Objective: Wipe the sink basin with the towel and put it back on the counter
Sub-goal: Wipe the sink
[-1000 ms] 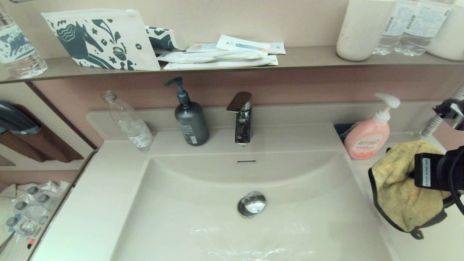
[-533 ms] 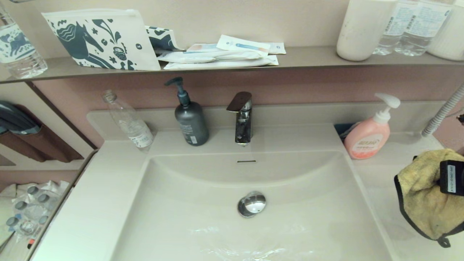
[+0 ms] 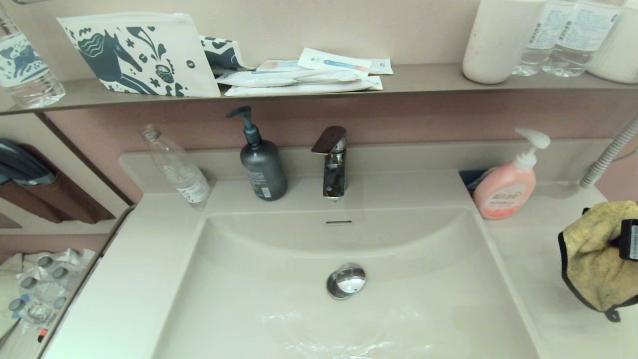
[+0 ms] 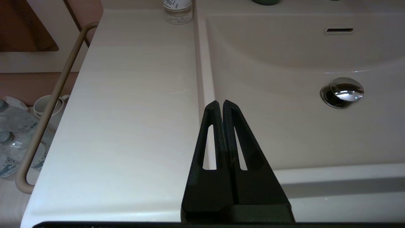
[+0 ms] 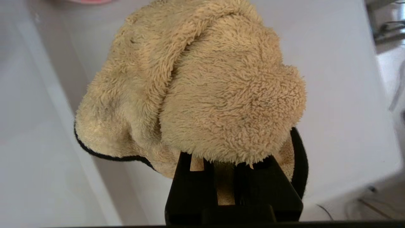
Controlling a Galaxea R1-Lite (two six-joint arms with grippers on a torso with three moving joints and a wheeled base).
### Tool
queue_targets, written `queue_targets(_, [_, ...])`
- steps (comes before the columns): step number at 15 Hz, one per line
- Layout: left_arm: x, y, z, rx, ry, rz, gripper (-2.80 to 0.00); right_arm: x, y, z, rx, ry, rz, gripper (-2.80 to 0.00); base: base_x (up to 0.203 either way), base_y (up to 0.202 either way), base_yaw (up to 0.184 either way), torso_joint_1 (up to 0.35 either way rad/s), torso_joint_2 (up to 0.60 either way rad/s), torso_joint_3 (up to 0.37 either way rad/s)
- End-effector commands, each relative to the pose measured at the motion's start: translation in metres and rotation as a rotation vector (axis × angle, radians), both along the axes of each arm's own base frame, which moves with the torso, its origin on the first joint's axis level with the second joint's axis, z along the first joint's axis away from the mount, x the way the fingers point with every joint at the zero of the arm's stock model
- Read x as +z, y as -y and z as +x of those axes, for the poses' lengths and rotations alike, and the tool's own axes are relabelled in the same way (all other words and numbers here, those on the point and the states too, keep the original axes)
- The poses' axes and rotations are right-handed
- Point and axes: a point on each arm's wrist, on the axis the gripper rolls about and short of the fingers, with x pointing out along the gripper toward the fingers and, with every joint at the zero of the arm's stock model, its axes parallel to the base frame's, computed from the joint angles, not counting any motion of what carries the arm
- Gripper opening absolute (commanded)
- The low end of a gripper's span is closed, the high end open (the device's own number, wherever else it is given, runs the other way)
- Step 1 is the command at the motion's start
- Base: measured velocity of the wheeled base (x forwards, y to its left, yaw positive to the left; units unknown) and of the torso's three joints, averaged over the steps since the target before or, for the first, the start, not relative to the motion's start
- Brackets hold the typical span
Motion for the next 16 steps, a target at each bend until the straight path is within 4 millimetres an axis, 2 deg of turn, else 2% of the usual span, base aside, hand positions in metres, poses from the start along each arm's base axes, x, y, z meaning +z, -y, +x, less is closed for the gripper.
queue_targets(1, [0.000,0.000,0.000,-0.001,0.001,0.000,-2.80,-0.013,0.005,0.007,0.012,0.005,0.024,-2.80,0.000,0.000,0.000,0.000,0.00,0.000])
queue_targets(5, [0.000,0.000,0.000,-0.001,0.000,0.000,-2.80,-0.025,0.012,0.024,0.055,0.039,0.050,-2.80,0.000,0.000,0.000,0.000,0.00,0.000])
queue_targets(11, [0.000,0.000,0.000,0.000,-0.001,0.000,-2.80,-0.048,0.025,0.062,0.055,0.068,0.056,-2.80,0.000,0.000,0.000,0.000,0.00,0.000])
queue_targets(16, [0.000,0.000,0.000,-0.001,0.000,0.000,-2.80,-0.059,0.027,0.078,0.079,0.076,0.070,-2.80,0.000,0.000,0.000,0.000,0.00,0.000])
